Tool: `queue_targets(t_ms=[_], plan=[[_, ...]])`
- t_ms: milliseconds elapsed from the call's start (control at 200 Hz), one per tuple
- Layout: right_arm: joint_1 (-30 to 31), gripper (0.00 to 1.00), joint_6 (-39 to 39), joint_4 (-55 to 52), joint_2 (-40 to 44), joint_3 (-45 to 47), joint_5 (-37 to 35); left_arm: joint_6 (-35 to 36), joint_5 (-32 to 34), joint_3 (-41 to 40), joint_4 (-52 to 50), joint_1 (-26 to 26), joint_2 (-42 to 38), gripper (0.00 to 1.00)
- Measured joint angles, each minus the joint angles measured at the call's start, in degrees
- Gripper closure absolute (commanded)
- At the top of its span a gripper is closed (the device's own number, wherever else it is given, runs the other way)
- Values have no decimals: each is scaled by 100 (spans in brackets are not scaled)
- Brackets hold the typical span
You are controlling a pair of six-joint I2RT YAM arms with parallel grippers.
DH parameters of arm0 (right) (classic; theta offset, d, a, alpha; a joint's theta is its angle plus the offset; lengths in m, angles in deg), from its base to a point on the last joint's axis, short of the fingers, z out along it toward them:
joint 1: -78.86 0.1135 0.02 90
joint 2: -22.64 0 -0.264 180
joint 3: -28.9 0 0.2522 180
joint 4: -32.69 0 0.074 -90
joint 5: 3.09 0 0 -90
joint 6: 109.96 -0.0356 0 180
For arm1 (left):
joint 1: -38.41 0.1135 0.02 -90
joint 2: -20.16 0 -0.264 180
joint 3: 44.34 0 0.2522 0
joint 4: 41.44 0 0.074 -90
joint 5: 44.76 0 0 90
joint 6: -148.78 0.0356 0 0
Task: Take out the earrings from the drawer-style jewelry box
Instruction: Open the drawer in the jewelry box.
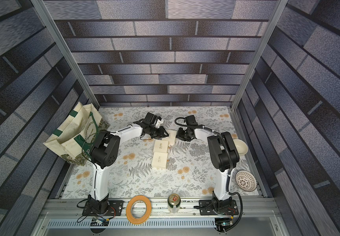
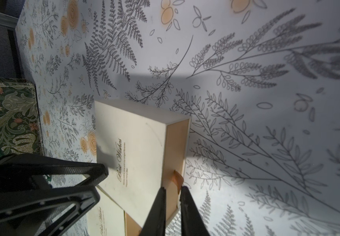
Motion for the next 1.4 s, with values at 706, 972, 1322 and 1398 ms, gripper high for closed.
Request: queue_targets(t_ms=[706,972,1322,1398], plan=[[0,81,-37,55,-20,52,11,0,0,0,-2,0,0,68],[0,81,-37,55,-20,66,-37,0,2,0,-2,0,0,68],[0,83,-42,149,-20,155,-52,0,17,0,-2,0,0,68],[0,83,-42,203,-20,181,-50,0,15,0,-2,0,0,68]])
